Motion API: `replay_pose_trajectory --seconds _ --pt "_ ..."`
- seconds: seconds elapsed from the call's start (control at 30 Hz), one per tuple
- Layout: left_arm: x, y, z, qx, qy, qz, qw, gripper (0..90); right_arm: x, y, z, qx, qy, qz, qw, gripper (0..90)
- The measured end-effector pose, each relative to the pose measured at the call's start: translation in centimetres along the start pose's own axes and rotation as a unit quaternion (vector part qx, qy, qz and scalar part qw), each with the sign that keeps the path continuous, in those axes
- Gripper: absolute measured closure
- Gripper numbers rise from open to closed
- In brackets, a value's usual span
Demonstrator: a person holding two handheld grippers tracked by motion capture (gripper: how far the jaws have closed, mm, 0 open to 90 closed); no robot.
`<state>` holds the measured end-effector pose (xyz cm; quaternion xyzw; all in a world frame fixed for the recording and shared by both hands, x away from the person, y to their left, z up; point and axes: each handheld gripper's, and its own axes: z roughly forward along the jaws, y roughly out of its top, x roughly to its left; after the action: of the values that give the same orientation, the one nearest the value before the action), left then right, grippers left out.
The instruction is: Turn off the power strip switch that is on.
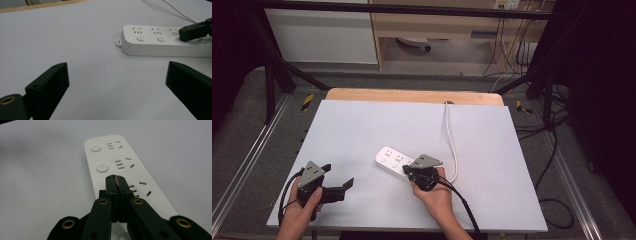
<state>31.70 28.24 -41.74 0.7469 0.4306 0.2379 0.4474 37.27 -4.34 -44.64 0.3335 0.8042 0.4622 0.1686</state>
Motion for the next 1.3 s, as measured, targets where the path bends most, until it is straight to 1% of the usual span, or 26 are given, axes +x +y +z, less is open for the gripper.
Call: replay_pose_trajectory --seconds 0.07,0.2,0.3,0.5,0.57,0.6,0.63,0.67,0.7,0.73,0.8,0.83,0.9,1.0,1.3 --pt "-0.02 0.0 -0.01 0.0 0.0 0.001 1.0 4.8 -0.12 -0.05 0.0 -0.002 0.004 0.006 1.0 90.0" --pt "0.0 0.0 -0.04 0.0 0.001 0.002 1.0 4.8 -0.07 0.0 0.0 0.001 0.003 0.005 1.0 90.0" --pt "0.0 0.0 -0.04 0.0 0.001 0.001 1.0 4.8 0.03 0.07 0.0 0.003 -0.001 0.001 1.0 90.0" --pt "-0.02 -0.01 -0.03 0.001 0.001 0.003 1.0 4.8 0.01 0.13 0.02 0.005 0.0 -0.004 1.0 90.0" --pt "0.01 -0.02 -0.05 0.002 0.002 0.002 1.0 4.8 -0.11 0.13 -0.03 0.007 -0.006 -0.006 0.9999 90.0" --pt "0.04 -0.02 -0.05 0.001 0.002 0.002 1.0 4.8 -0.29 0.09 -0.08 0.007 0.0 0.002 1.0 90.0" --pt "0.05 -0.03 -0.05 0.001 0.002 0.002 1.0 4.8 -0.29 0.09 -0.08 0.007 0.0 0.002 1.0 90.0" --pt "0.06 -0.03 -0.05 0.001 0.002 0.001 1.0 4.8 -0.44 0.02 -0.13 0.006 0.007 0.016 0.9998 90.0" --pt "0.06 -0.02 -0.04 0.001 0.002 0.002 1.0 4.8 -0.6 -0.06 -0.21 0.005 0.014 0.024 0.9996 90.0" --pt "0.05 -0.01 -0.03 0.001 0.002 0.002 1.0 4.8 -0.66 -0.08 -0.29 0.006 0.017 0.022 0.9996 90.0" --pt "0.02 -0.01 0.03 0.002 0.001 0.002 1.0 4.8 -0.38 -0.08 -0.36 0.007 0.01 0.005 0.9999 90.0" --pt "0.0 -0.01 0.04 0.002 0.001 0.001 1.0 4.8 -0.29 -0.07 -0.36 0.008 0.008 0.001 0.9999 90.0" --pt "-0.01 -0.01 0.0 0.002 0.002 0.002 1.0 4.8 -0.49 -0.06 -0.35 0.008 0.014 0.009 0.9998 90.0" --pt "0.03 -0.01 -0.05 0.0 0.002 0.002 1.0 4.8 -0.4 0.0 -0.34 0.01 0.011 0.001 0.9999 90.0" --pt "0.01 0.0 -0.03 0.001 0.002 0.002 1.0 4.8 -0.39 0.29 -0.19 0.017 0.009 0.004 0.9998 90.0"
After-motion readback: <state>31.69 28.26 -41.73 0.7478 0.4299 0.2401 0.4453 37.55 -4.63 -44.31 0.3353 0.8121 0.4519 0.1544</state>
